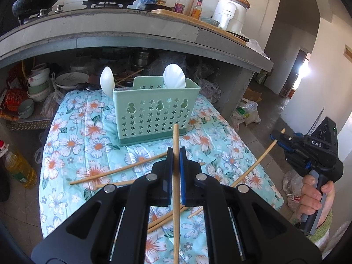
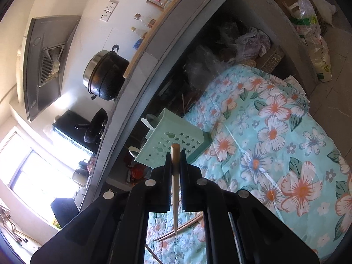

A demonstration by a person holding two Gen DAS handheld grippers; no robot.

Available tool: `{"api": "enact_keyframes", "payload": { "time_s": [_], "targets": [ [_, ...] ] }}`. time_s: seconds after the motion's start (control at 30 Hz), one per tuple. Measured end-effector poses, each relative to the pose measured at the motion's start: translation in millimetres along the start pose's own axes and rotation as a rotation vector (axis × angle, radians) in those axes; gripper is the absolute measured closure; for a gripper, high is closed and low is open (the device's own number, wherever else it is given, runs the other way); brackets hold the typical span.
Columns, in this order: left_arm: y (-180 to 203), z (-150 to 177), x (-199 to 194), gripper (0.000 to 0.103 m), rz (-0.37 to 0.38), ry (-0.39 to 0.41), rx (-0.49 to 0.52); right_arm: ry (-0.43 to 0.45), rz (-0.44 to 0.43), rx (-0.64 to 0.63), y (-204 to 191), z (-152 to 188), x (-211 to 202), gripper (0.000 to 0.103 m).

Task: Organize utensils
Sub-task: 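Insert the chopstick into the green holder and open the left tool while the right tool carries its chopstick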

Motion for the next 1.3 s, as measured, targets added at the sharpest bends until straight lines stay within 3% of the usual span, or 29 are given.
{"api": "enact_keyframes", "payload": {
  "time_s": [0.2,0.33,0.53,0.7,1.0,1.17,1.3],
  "targets": [
    [16,-29,-23,0.099,-0.021,0.062,0.076,0.044,-0.06,-0.064,-28,-23,-12,0.096],
    [25,-69,-47,0.099,-0.038,0.184,0.118,0.088,-0.101,-0.094,-46,-44,-23,0.096],
    [21,-132,-70,0.099,-0.079,0.392,0.102,0.182,-0.123,-0.11,-59,-73,-47,0.096],
    [6,-181,-69,0.099,-0.1,0.499,0.063,0.199,-0.11,-0.112,-57,-81,-51,0.096],
    [-27,-236,-32,0.099,-0.172,0.581,-0.011,0.189,-0.083,-0.097,-47,-82,-42,0.096],
    [-37,-235,-2,0.099,-0.204,0.591,0.015,0.179,-0.072,-0.104,-44,-81,-37,0.096],
    [-46,-221,22,0.099,-0.215,0.548,0.012,0.17,-0.065,-0.097,-41,-80,-32,0.096]
  ]
}}
Point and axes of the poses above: each gripper's, at about its wrist camera, not at the fingertips, and x roughly the way its jaws point, y to its right, z to its underside, the point moved 9 cm from there along x, roughly the way its jaws point, and after that the axes turned 8 degrees about z, right-handed, at the moved point
